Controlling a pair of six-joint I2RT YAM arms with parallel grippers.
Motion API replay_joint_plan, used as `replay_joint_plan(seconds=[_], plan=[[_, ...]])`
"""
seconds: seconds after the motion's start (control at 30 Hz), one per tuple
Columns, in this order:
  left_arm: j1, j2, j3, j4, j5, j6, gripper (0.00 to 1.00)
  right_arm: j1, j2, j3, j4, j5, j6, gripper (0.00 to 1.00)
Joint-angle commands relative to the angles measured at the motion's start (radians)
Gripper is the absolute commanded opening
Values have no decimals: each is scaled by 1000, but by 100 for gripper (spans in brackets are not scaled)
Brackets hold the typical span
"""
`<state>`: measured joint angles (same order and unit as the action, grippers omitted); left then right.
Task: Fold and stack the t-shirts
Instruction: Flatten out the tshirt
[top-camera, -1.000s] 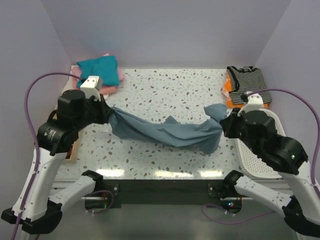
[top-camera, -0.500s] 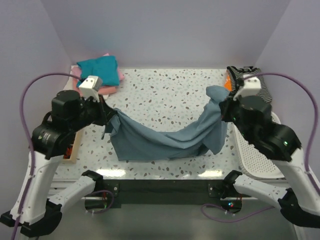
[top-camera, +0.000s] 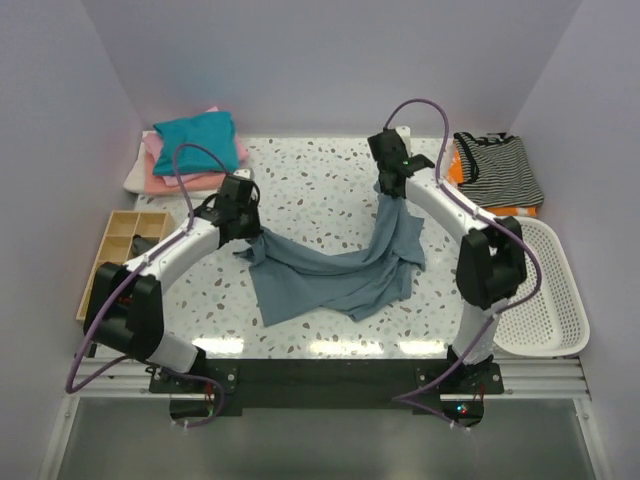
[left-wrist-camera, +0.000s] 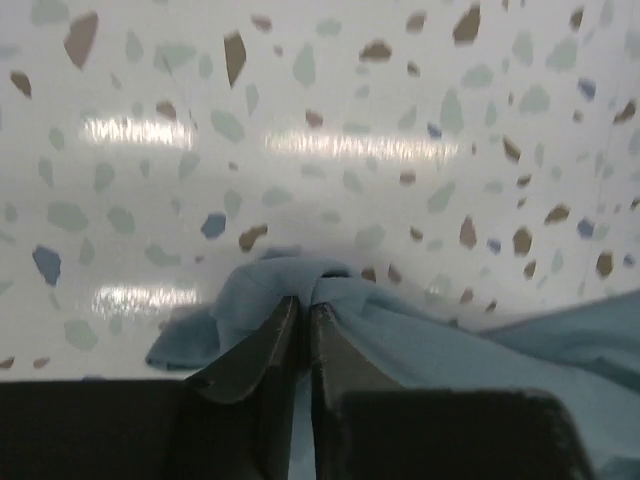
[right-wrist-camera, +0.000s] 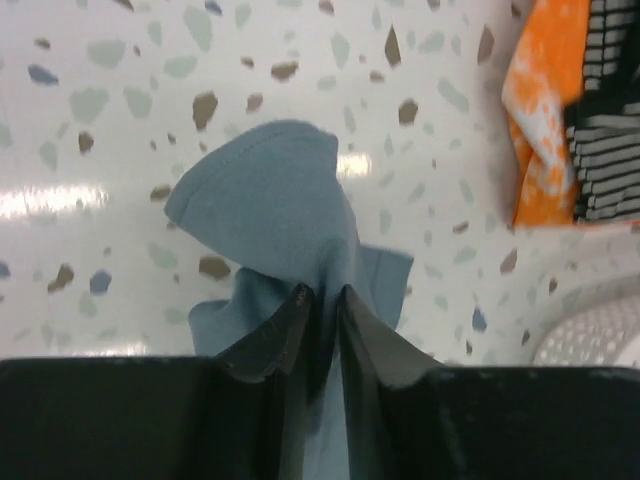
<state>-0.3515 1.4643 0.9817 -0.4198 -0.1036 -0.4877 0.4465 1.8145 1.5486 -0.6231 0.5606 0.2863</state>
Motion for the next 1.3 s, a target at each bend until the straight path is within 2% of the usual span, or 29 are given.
replay_joint_plan(seconds=[0.0,0.03,0.07,0.1,0.13,0.17,0.23,0.37,0.43,0.67,0.73,0.87,1.03,1.13,1.27], plan=[[31,66,141,288,-186,1,38,-43,140,278,123,-19,-68,42],[32,80,147,305,-214,12,60,-48,164,307,112,-19,-79,79],[35,83,159,288,-226,33,87,-46,176,353,83,-11,-84,86],[36,87,181,254,-234,38,92,-48,164,355,35,2,-73,88],[34,79,176,206,-238,38,97,-46,139,285,37,7,-67,96],[34,65,164,184,-207,23,100,-46,62,242,37,13,-53,96],[23,-25,60,200,-148,18,100,-48,-25,129,40,-4,-6,98],[-7,-224,-148,225,97,1,100,-46,-240,-189,23,-105,80,98],[-18,-314,-222,170,168,3,100,-46,-340,-311,11,-143,100,98],[-93,-531,-391,32,301,-95,99,-48,-558,-502,-52,-238,154,98],[-124,-567,-445,9,285,-139,95,-46,-590,-534,-64,-258,171,98],[-248,-591,-520,9,184,-300,78,-46,-638,-564,-70,-258,177,98],[-364,-549,-580,-39,42,-469,72,-46,-616,-539,-96,-258,156,98],[-423,-533,-583,-106,-96,-556,73,-46,-616,-541,-95,-251,139,98],[-428,-509,-620,-47,-140,-588,72,-46,-613,-548,-79,-240,125,98]])
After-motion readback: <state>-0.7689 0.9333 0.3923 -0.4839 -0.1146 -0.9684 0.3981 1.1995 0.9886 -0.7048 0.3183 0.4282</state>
